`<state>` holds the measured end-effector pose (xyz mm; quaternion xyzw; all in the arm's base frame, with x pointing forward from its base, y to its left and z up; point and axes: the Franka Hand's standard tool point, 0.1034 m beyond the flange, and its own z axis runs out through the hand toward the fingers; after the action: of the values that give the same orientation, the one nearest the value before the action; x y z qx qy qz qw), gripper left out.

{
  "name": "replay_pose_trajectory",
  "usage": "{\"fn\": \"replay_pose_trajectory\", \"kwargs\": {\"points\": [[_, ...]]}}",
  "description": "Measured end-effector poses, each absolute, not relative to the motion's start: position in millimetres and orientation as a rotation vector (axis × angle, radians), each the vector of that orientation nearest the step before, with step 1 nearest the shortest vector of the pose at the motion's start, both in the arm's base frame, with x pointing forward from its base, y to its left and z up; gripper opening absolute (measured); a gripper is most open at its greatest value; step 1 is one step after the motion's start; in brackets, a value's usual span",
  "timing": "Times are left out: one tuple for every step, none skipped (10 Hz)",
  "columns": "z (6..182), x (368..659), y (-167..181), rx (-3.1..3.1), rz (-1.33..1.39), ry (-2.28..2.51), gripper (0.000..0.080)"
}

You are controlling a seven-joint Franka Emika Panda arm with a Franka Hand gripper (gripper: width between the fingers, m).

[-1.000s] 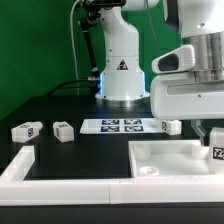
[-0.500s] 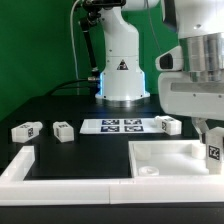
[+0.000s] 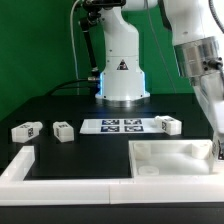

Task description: Assemble square table

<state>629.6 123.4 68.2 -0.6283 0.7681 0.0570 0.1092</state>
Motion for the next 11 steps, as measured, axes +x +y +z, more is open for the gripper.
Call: {"fn": "replay_pose_trajectory", "kwargs": {"points": [[68.2,629.7,122.9,-1.876,0.163,2.234,0.0296],[68.3,629.5,123.4,-1.958,0.151,2.163,0.0296],[68.8,629.7,124.3,-2.081,0.129,2.048,0.0506],[68.3,627.9,124.2,-2.302,0.098,1.823,0.0506],[67.2,625.1,126.0,-2.384,0.100,1.731,0.0618],[67.2,625.5,124.8,-2.434,0.089,1.657,0.0640],[67.1,625.4,124.3,-2.497,0.077,1.556,0.0640],[66.9,625.3,124.2,-2.550,0.067,1.465,0.0648],[66.8,624.6,123.9,-2.630,0.053,1.338,0.0648],[67.4,624.1,123.8,-2.803,0.010,1.044,0.0649],[67.8,625.3,126.2,-2.892,-0.032,0.823,0.0649]]}}
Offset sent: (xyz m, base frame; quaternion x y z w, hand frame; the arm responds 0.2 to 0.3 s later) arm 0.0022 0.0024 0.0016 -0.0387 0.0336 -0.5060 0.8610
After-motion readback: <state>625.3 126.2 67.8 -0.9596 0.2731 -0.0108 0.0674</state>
